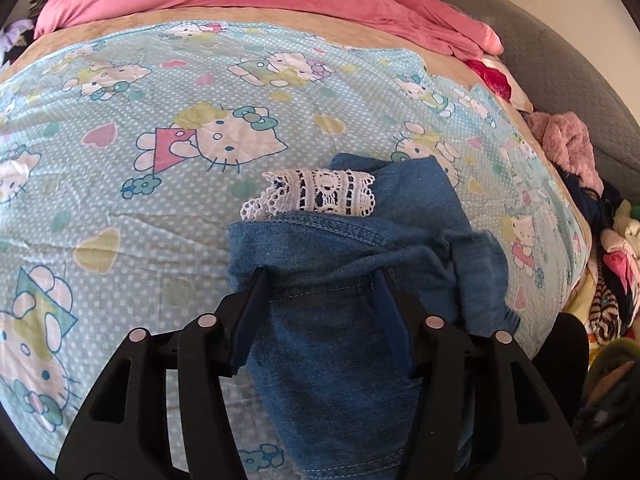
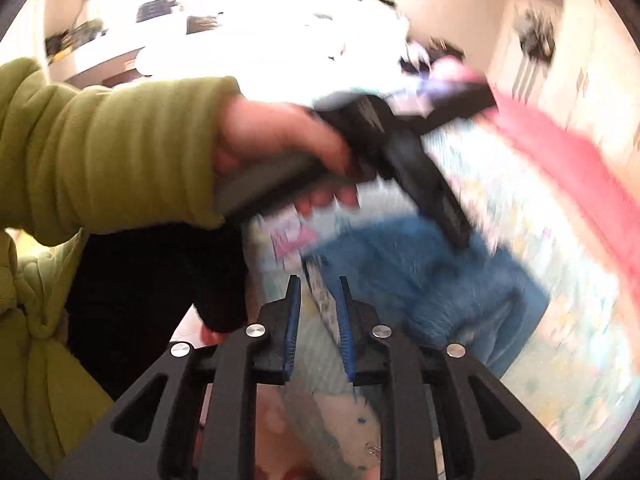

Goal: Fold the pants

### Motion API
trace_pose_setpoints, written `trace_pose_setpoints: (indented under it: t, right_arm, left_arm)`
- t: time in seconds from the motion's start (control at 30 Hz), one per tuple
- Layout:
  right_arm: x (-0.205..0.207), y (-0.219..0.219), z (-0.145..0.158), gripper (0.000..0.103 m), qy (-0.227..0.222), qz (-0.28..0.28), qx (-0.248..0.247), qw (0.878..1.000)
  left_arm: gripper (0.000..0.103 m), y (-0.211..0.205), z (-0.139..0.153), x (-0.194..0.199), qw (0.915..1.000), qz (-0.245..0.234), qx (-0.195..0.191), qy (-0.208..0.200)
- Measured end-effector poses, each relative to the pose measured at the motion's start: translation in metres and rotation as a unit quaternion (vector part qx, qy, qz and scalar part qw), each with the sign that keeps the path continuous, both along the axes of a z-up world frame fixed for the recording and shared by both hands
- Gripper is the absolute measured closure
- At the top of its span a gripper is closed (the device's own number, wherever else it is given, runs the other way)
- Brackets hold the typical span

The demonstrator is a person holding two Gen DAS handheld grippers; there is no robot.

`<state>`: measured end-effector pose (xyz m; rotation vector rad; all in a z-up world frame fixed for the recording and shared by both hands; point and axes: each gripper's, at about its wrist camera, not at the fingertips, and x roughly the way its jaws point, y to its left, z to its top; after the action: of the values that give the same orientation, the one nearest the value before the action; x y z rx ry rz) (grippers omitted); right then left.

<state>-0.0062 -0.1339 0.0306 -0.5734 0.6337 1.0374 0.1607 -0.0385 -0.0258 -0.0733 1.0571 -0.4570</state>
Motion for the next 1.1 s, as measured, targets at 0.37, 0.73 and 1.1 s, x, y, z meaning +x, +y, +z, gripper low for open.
trace_pose_setpoints:
  t: [0.37,0.73,1.1]
  right_arm:
    - [0.023,0.073,-0.051,0.09,-0.003,0.034,-0.117,0.992]
    - [0.019,0.048,-0.051,0.093,0.11,0.013,-0.051,0.993]
    - [-0.017,0.011,0.0,0.074,0.083,-0.019,0.043,0.995]
  left_arm:
    - [0.047,-0.004,-0.001,0.003,0.9999,-0.001,0.013,-0.004]
    - [0.045,-0.004,-0.001,-0.002,0.9998,0.004,0.012,-0.014]
    - [0.039,-0.004,0.028,-0.026,0.9982,0.009,0.019,-0.057]
